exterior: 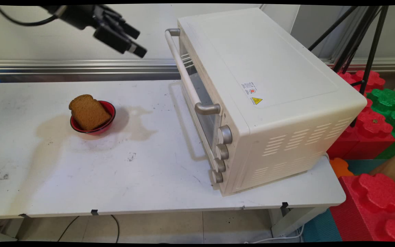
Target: Open the oven
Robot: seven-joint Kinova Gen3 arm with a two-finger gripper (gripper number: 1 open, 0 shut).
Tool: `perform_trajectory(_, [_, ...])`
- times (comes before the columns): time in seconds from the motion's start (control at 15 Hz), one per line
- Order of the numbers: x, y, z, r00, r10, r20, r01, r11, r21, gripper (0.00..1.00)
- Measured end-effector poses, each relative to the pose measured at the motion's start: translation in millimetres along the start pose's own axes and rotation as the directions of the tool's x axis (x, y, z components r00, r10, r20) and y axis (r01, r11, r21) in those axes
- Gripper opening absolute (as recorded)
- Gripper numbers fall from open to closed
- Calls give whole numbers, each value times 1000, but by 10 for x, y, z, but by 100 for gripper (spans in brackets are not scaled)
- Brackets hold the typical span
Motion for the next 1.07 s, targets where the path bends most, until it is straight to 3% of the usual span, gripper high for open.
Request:
perform_trajectory(0.53, [349, -80, 322, 1000, 24, -11, -24, 999, -29, 100])
perform_trajectory(0.6, [362, -80, 345, 1000, 25, -11, -25, 999, -30, 0])
perform_trajectory(1.07, [435, -70, 574, 1000, 25, 2, -25, 999, -31, 0])
